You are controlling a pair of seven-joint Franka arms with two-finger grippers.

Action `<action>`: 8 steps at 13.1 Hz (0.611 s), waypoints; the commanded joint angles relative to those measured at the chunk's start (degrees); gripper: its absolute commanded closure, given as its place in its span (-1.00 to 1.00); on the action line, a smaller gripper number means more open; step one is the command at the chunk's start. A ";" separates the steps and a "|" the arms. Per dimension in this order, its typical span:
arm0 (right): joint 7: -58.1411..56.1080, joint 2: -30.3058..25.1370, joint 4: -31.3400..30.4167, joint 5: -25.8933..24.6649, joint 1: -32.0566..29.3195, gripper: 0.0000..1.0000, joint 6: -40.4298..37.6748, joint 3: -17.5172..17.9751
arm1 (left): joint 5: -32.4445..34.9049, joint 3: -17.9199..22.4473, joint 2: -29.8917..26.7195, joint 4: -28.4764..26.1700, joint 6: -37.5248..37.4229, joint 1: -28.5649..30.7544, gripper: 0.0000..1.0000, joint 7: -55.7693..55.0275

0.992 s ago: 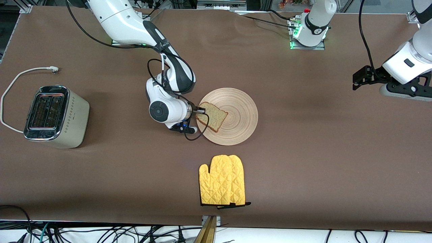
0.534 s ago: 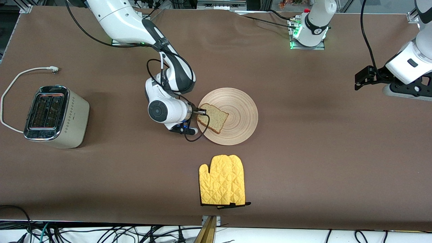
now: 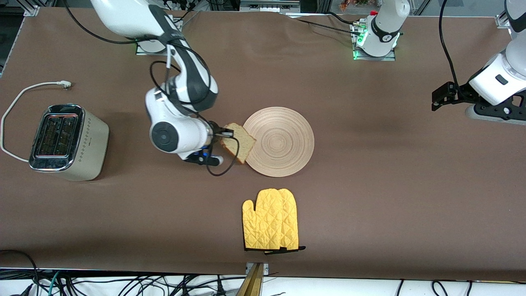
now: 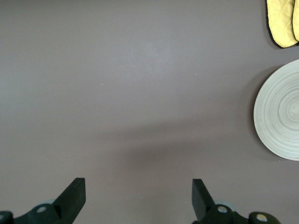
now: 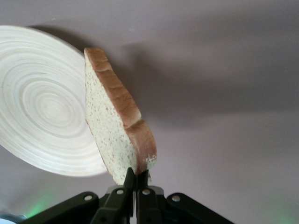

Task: Move plate and put bread in toaster
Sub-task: 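Lift the bread with the right gripper and carry it to the toaster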

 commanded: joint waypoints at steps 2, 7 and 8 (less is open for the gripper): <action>-1.18 -5.33 2.26 -9.53 -0.29 1.00 -11.42 -2.44 | -1.41 0.31 0.39 0.99 -1.09 0.20 -1.00 0.27; -17.24 -8.58 2.26 -21.34 -0.29 1.00 -21.61 -11.20 | -0.70 0.22 1.35 2.39 -0.83 0.03 -1.00 -0.18; -21.97 -9.02 2.26 -21.61 -0.29 1.00 -22.59 -15.24 | -0.70 0.13 1.53 2.40 -0.83 0.03 -1.00 -0.17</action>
